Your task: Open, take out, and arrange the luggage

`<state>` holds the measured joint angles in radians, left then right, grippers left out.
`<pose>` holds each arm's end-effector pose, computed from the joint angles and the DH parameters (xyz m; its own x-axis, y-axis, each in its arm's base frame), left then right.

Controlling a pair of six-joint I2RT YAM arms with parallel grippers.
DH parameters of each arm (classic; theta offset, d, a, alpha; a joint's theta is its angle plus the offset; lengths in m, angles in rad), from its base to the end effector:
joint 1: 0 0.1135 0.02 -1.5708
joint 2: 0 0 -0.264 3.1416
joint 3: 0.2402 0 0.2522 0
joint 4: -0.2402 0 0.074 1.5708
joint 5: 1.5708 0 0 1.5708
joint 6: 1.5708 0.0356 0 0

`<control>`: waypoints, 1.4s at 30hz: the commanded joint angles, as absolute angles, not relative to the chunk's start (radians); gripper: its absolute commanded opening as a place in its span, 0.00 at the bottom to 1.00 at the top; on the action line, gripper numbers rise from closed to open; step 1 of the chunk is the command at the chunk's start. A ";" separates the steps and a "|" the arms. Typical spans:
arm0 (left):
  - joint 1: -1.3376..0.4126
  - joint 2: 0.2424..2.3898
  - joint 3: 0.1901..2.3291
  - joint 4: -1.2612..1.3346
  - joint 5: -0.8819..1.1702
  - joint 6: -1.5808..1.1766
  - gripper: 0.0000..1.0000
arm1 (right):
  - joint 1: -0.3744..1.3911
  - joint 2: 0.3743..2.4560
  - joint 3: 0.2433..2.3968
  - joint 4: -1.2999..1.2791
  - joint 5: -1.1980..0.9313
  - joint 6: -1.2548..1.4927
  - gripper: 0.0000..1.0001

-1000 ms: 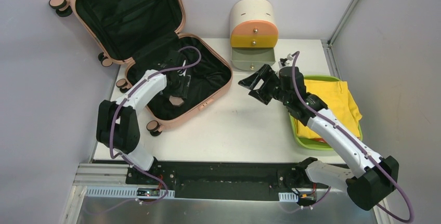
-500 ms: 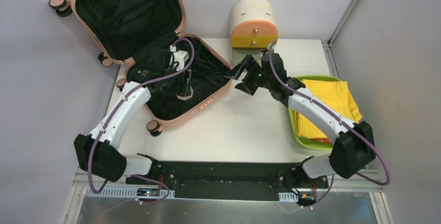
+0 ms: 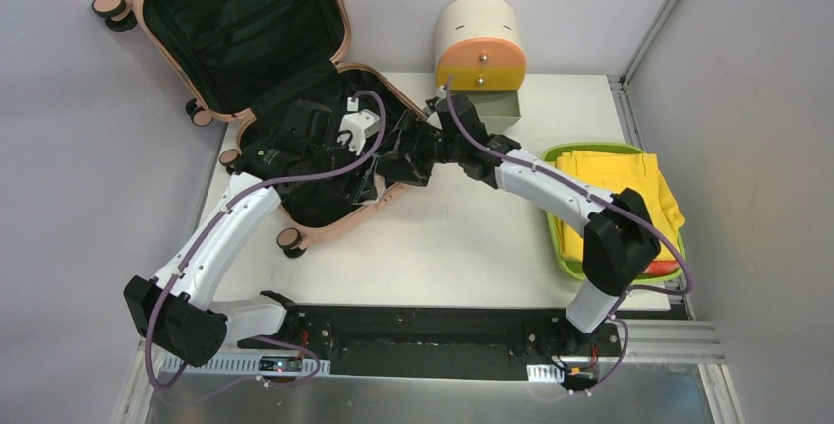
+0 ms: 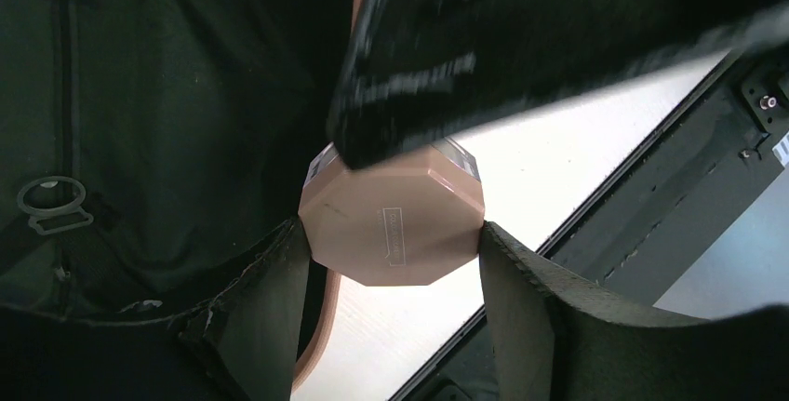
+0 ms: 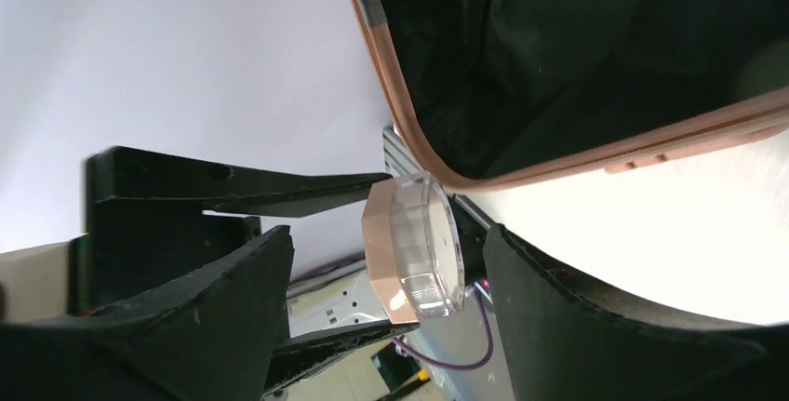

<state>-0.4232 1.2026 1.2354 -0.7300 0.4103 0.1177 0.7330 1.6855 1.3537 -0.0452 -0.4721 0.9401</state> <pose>0.2217 -0.1155 0.3593 -0.5044 0.3453 -0.7914 0.7196 0.6746 -0.1643 0.2862 0.2794 0.3138 -0.8964 0.1608 -0.4131 -0.3158 0.4224 0.8496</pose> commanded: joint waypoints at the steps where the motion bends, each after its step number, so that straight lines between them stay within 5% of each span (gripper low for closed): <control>1: -0.434 1.187 1.238 -0.730 0.444 0.150 0.18 | 0.770 1.706 1.417 -0.119 -0.526 0.943 0.76; 12: -0.436 1.169 1.235 -0.730 0.431 0.145 0.24 | 0.776 1.666 1.370 -0.122 -0.511 0.931 0.26; 15: -0.436 1.150 1.230 -0.730 0.421 0.129 0.57 | 0.750 1.637 1.342 -0.089 -0.480 0.958 0.23; 16: -0.436 1.140 1.226 -0.730 0.418 0.122 0.84 | 0.736 1.624 1.324 -0.077 -0.462 0.969 0.21; 17: -0.436 1.127 1.220 -0.731 0.416 0.118 0.97 | 0.720 1.607 1.308 -0.066 -0.439 0.981 0.21; 29: -0.436 0.897 1.063 -0.730 0.267 0.070 0.99 | 0.401 1.458 1.162 -0.028 -0.214 1.075 0.20; 42: -0.436 0.788 0.891 -0.709 0.224 0.061 0.99 | 0.216 1.745 1.459 -0.147 -0.051 1.185 0.22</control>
<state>-0.4267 0.8093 0.9035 -0.7387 0.2249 0.0711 0.2222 1.6737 1.3201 -0.1097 -0.1184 1.1332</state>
